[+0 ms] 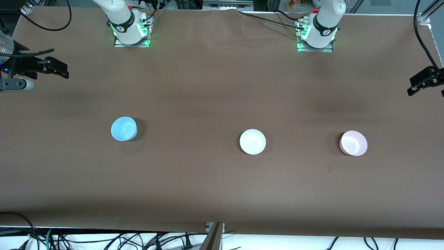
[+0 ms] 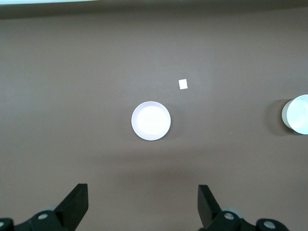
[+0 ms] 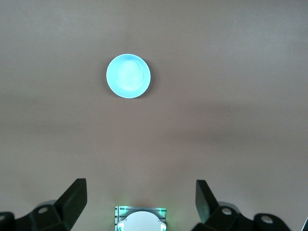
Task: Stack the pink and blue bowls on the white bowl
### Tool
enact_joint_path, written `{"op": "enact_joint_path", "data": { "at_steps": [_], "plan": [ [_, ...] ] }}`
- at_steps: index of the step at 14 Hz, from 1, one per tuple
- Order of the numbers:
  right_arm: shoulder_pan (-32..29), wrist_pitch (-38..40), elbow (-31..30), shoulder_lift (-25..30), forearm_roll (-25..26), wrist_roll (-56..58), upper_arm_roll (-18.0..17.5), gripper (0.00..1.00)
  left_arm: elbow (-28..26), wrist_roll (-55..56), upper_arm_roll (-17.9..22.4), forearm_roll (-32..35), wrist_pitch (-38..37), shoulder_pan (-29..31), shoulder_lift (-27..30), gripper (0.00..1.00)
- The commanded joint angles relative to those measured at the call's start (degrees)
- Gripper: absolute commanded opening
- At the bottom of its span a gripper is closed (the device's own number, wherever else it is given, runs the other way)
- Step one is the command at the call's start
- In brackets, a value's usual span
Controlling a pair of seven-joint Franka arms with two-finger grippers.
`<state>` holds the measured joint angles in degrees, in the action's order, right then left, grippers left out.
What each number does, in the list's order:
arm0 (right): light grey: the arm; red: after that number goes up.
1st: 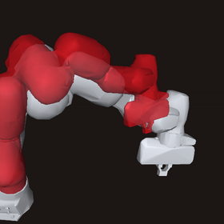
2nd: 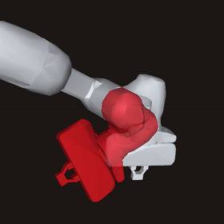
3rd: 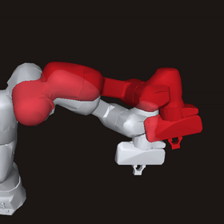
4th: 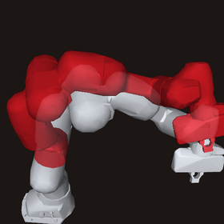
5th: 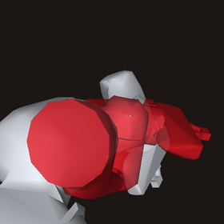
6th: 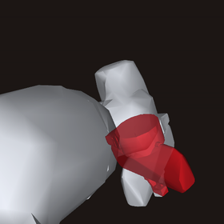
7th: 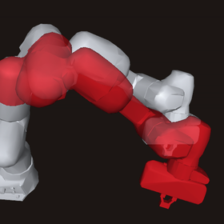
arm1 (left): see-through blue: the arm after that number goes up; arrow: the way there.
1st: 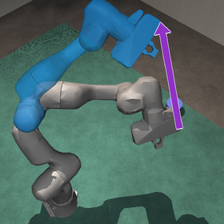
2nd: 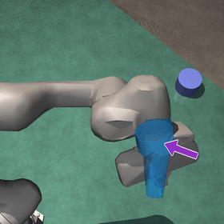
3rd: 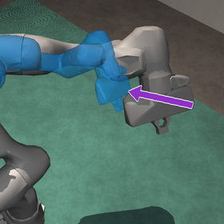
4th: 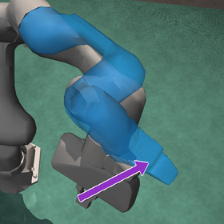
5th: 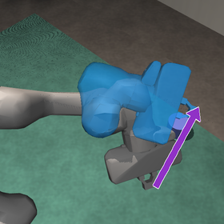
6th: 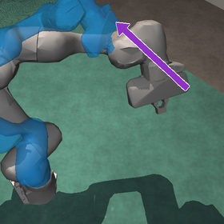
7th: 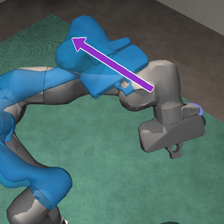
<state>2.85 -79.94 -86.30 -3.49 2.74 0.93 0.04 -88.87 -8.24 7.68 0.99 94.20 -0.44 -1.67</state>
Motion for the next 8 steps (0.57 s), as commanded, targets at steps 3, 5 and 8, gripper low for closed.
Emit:
{"op": "enact_joint_path", "data": {
  "at_steps": [3,5,8],
  "plan": [
    [-0.48,0.57,1.40,-0.64,-0.01,1.09,-0.13,1.00,1.77,-2.13,-0.03,-1.25,3.87,4.13,-6.40,1.00],
    [-0.48,0.57,1.40,-0.64,-0.01,1.09,-0.13,1.00,1.60,-2.39,-0.03,-1.08,7.04,5.01,-9.39,1.00],
    [-0.48,0.57,1.40,-0.64,-0.01,1.09,-0.13,1.00,0.72,-5.89,-0.03,-1.43,11.43,5.71,-14.39,1.00]
  ]
}}
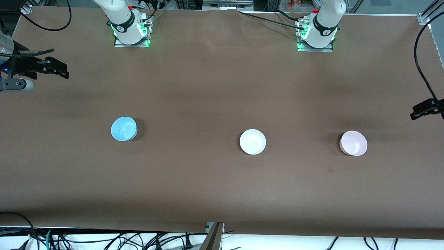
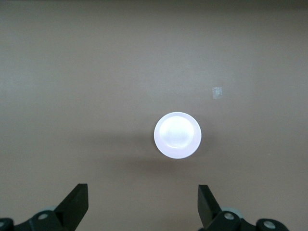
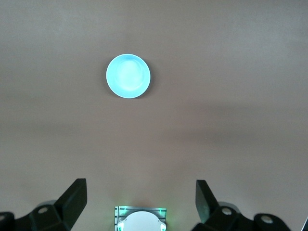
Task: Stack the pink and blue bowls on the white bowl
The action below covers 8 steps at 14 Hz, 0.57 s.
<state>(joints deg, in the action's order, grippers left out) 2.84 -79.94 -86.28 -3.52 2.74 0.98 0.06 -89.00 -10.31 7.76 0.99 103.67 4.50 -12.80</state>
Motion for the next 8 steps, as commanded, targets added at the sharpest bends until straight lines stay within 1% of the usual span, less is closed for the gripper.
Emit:
{"op": "enact_joint_path", "data": {
  "at_steps": [1,5,8],
  "plan": [
    [-0.47,0.57,1.38,-0.61,-0.01,1.04,-0.15,1.00,0.41,-4.89,-0.20,-1.43,3.54,0.86,-5.03,1.00],
    [-0.47,0.57,1.38,-0.61,-0.01,1.13,-0.15,1.00,-4.94,-6.38,-0.29,-3.54,15.13,2.87,-9.16,1.00],
    [-0.56,0.57,1.38,-0.61,-0.10,1.13,-0.06,1.00,-7.84,-7.01,-0.38,-5.73,20.24,3.84,-11.98,1.00]
  ]
}}
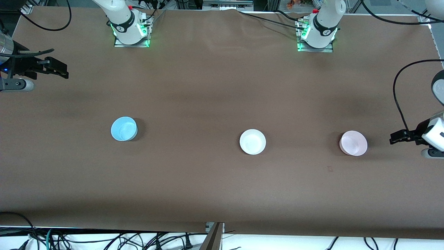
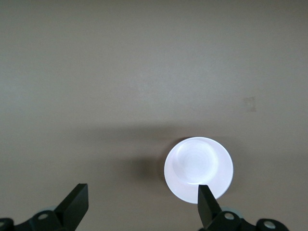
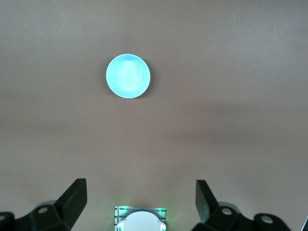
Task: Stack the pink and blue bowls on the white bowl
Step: 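Reach the left gripper to the pink bowl while the right gripper reaches the blue bowl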
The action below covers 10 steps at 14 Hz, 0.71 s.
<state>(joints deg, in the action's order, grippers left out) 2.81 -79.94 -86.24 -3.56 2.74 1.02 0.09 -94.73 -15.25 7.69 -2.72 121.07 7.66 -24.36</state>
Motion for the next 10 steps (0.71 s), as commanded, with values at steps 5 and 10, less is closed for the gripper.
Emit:
{"op": "enact_joint_path", "data": {
  "at_steps": [5,10],
  "plan": [
    [-0.44,0.31,1.34,-1.10,-0.28,0.56,0.00,1.00,-10.20,-1.98,-0.31,-3.96,12.24,0.69,-0.86,1.00],
    [-0.53,-0.57,1.34,-3.47,-0.45,0.12,0.00,1.00,-17.40,-2.07,-0.49,-3.96,21.19,0.69,-1.21,0.96]
  ]
}}
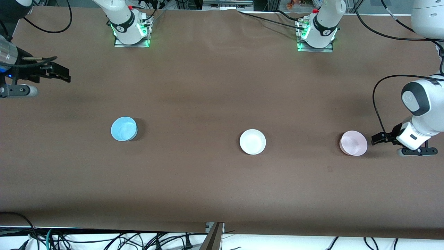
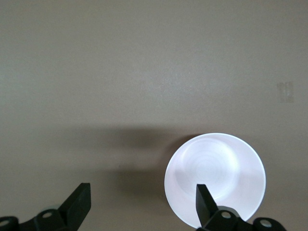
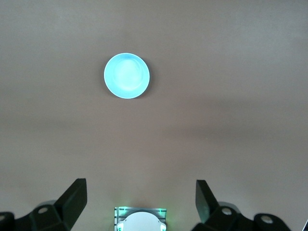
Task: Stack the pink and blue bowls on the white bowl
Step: 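Reach the left gripper to the pink bowl while the right gripper reaches the blue bowl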
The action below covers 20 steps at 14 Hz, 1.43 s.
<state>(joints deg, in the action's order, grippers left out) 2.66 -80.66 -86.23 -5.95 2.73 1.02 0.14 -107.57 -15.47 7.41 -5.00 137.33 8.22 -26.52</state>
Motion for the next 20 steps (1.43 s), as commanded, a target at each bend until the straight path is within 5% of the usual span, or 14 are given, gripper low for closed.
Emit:
{"op": "enact_joint_path", "data": {
  "at_steps": [1,10,20],
  "plan": [
    [-0.46,0.24,1.33,-1.61,-0.53,0.12,-0.06,1.00,-5.88,-1.84,-0.29,-1.68,7.14,0.13,0.60,0.95],
    [-0.29,-6.78,1.33,-10.56,-0.09,0.21,0.74,1.00,-8.44,-1.84,-0.81,-1.59,9.36,-0.40,-0.98,0.88],
    [-1.60,-18.64,0.54,-24.10,-0.79,-0.14,0.91,1.00,-8.36,-1.93,-1.52,-1.59,9.36,-0.58,-1.69,0.48]
  ]
}}
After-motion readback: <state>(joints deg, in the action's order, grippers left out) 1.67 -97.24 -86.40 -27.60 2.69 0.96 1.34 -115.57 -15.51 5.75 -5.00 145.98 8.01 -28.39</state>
